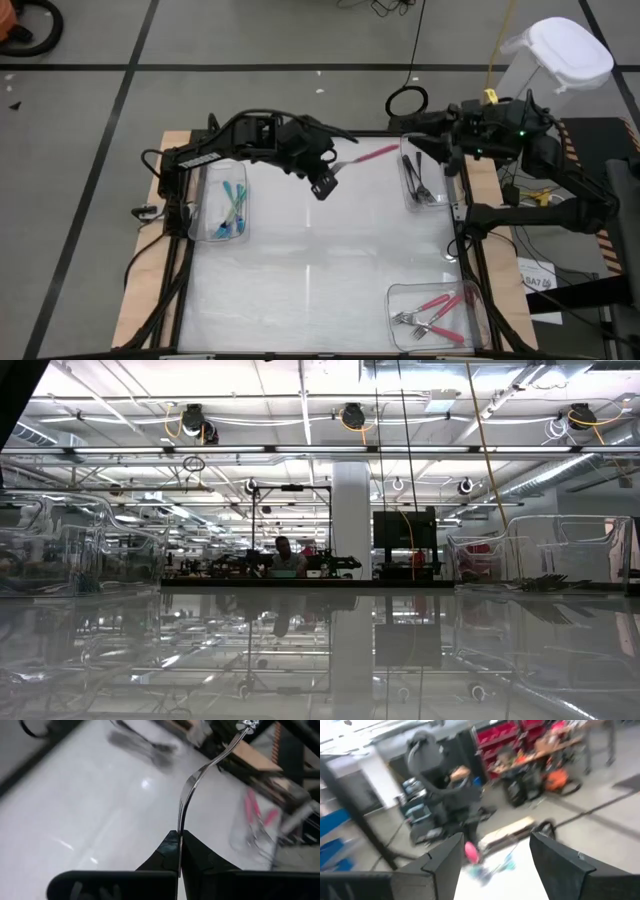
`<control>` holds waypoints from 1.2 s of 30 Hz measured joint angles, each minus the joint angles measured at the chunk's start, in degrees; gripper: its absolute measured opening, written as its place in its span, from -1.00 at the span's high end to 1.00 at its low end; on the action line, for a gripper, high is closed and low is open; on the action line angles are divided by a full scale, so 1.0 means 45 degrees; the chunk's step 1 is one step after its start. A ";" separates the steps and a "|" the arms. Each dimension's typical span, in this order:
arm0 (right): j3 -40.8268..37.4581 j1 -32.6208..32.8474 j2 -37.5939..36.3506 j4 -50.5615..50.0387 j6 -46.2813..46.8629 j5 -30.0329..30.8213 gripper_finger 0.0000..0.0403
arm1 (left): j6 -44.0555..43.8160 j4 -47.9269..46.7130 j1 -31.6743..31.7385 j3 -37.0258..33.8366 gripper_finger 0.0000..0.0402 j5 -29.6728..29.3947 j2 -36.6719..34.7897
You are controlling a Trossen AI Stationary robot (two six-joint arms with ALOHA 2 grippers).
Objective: Sort silverware by color (type)
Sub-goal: Put the pink fork into the bottom right transparent bin
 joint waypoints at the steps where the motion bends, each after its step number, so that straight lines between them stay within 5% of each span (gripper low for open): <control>1: 0.0000 0.0000 -0.0053 -0.0301 0.0201 -0.0339 -0.11 | -0.0088 -0.0143 -0.0018 0.0000 1.00 0.0286 0.0002; 11: 0.0000 0.0049 -0.0122 -0.2476 0.1750 -0.3832 -0.11 | -0.0884 -0.0477 -0.0519 0.0000 1.00 0.3192 0.0005; 16: 0.0000 0.0352 -0.0122 -0.2535 0.2465 -0.4478 -0.11 | -0.1336 -0.0486 -0.0971 0.0000 1.00 0.4285 0.0019; 26: 0.0000 0.2185 0.0058 -0.2540 0.4978 -0.4579 -0.11 | -0.1792 -0.0598 -0.2017 0.0000 1.00 0.5164 0.0044; 36: 0.0000 0.4867 0.1103 -0.2537 0.5578 -0.3049 -0.11 | -0.1859 -0.0726 -0.2779 0.0005 1.00 0.5438 0.0608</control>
